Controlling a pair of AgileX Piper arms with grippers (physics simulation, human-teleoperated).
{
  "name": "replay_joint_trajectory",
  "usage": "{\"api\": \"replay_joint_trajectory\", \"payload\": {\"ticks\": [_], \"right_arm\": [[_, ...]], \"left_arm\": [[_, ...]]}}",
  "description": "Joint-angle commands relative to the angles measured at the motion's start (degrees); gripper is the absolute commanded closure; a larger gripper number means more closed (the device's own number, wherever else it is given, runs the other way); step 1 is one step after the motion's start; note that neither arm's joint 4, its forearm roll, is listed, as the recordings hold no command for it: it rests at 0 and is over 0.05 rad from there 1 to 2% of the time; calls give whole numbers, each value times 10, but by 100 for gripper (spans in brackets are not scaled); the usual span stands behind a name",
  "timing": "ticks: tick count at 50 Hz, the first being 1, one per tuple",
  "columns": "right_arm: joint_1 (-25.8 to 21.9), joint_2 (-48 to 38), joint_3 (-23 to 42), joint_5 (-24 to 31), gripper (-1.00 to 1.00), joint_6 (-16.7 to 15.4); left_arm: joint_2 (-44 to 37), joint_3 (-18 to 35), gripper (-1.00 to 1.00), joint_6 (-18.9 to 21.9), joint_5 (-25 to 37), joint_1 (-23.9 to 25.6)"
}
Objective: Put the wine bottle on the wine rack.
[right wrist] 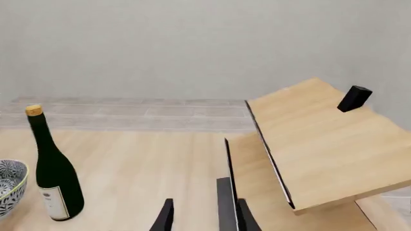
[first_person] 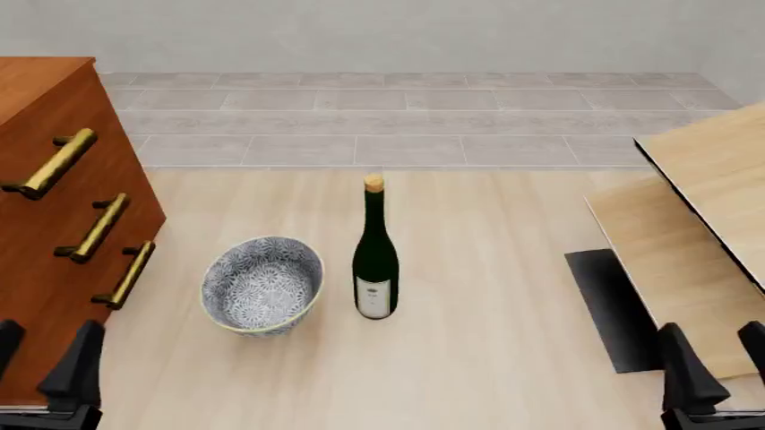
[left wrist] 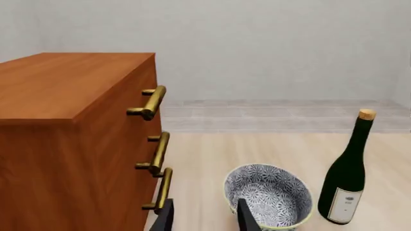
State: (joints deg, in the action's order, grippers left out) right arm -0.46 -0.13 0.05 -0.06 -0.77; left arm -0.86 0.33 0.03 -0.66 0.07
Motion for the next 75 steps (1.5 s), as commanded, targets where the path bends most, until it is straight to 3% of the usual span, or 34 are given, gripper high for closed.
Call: {"api": "replay_joint_trajectory", "payload": {"ticks": [1,16,24,26,37,39,44,61,75], "right_arm": [[-12,-3,2,1,-100,-23],[-19,1,9,4,-100,-26],[-84,-1,38,32,-100,-63],[-120,-17,53,35,-100,-84],[-176,-149,67,-72,-100,-105],[-195,-176,70,-93,-100,-115],[-212,-216,80,-122,-100,-119],[-271,-387,130,-243,-100,-129],[-300,-485,184,-287,-100,-120]], "left_arm": [[-27,17,-100,-7,-16,4],[-13,23,-100,10,2,0],[-7,28,-100,17,17,14],[-2,32,-100,15,27,22],[7,37,-100,18,33,26],[8,31,-100,59,25,41],[8,42,-100,27,43,37],[9,77,-100,24,64,42],[9,86,-100,24,67,51]]}}
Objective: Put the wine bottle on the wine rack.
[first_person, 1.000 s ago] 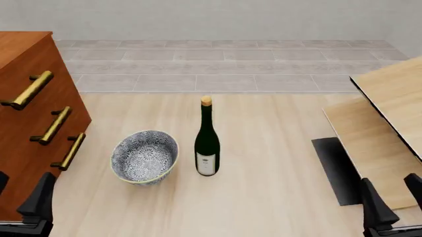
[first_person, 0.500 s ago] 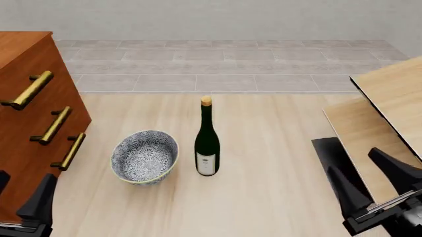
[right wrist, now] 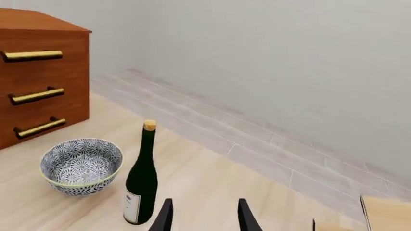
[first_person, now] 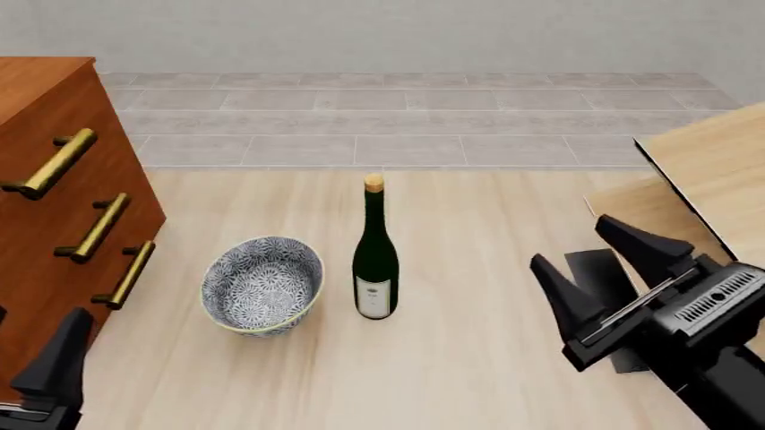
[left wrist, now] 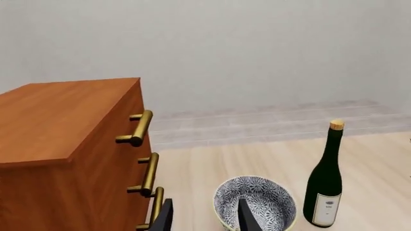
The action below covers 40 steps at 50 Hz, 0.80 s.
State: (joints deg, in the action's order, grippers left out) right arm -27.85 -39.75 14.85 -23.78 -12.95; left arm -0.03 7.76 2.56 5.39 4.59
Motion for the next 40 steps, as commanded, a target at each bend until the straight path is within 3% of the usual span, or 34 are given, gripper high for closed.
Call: {"api": "replay_joint_trajectory", "payload": {"ticks": [1,14,40], "right_arm": [[-26,-90,36,-50,-100,2],[-44,-234,90,-120,-100,15],[-95,-333,196,-100,-100,-7]], "left_arm": [[0,12,-100,-1,6,6],[0,24,-100,6,11,12],[0,4,-100,8,-6,16]]}}
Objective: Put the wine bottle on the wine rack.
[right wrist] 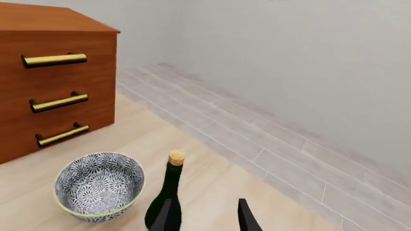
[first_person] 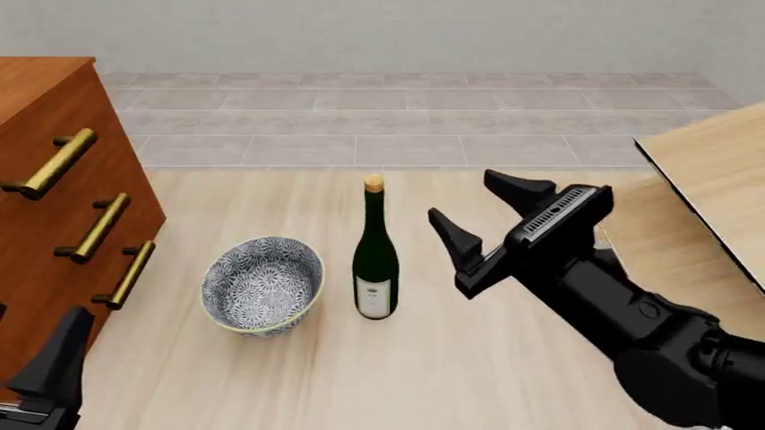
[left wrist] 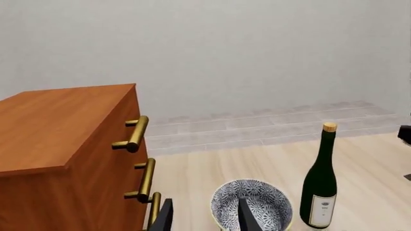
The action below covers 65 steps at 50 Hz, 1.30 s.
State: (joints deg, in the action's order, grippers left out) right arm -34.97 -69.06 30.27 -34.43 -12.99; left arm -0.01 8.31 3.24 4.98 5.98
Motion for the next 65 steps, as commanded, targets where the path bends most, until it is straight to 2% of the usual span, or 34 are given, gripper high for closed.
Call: {"api": "replay_joint_trajectory", "payload": {"ticks": [1,16,23,34,65], "right_arm": [[-23,-40,42,6,-100,-7],[-45,-80,84,11,-100,-8],[-52,-101,112,20,-100,5],[-52,-152,154,23,-100,18],[-55,-260,218,9,-100,27]], "left_arm": [[0,-1,-100,1,-2,2],[0,-1,-100,0,-4,5],[0,5,-100,0,1,6],[0,12,-100,3,6,12],[0,19,-100,8,13,13]]}}
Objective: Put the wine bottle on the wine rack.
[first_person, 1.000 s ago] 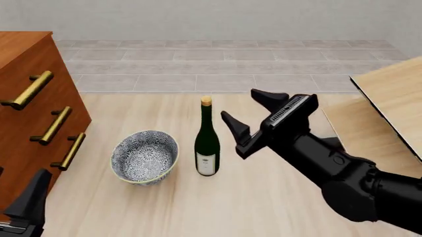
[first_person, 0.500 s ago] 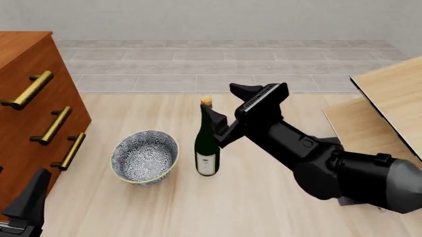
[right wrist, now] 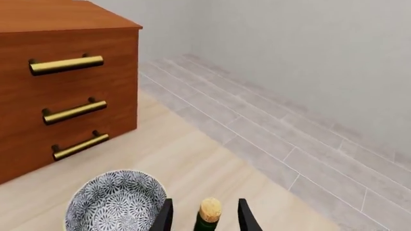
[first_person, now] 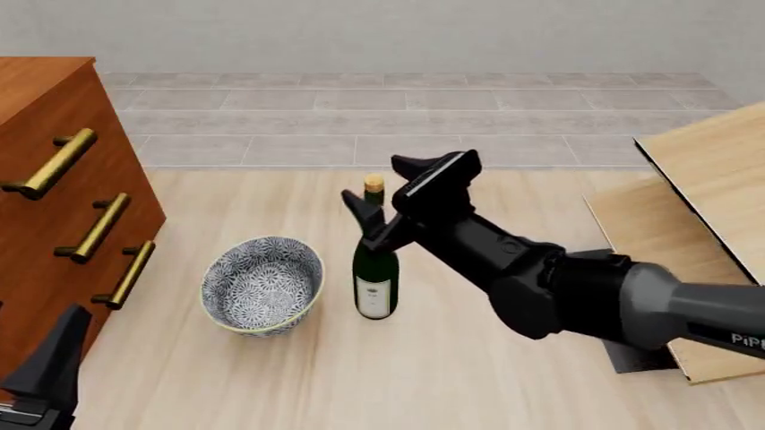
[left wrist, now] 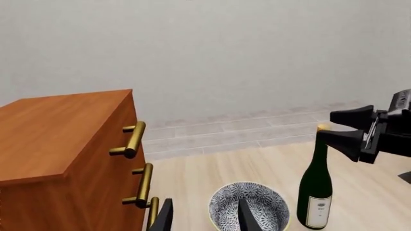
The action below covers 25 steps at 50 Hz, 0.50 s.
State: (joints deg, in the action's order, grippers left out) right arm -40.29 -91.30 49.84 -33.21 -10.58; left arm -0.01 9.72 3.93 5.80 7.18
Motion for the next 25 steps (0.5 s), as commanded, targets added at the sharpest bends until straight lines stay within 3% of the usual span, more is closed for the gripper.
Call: {"api": "replay_joint_trajectory", "payload": {"ticks": [1,25], "right_arm": [[-2,-37,22,-3,-100,2],[4,-65,30,-8,-100,-1]], "left_arm": [[0,5,-100,0,5,1],[0,19,-100,0,17,2]]}}
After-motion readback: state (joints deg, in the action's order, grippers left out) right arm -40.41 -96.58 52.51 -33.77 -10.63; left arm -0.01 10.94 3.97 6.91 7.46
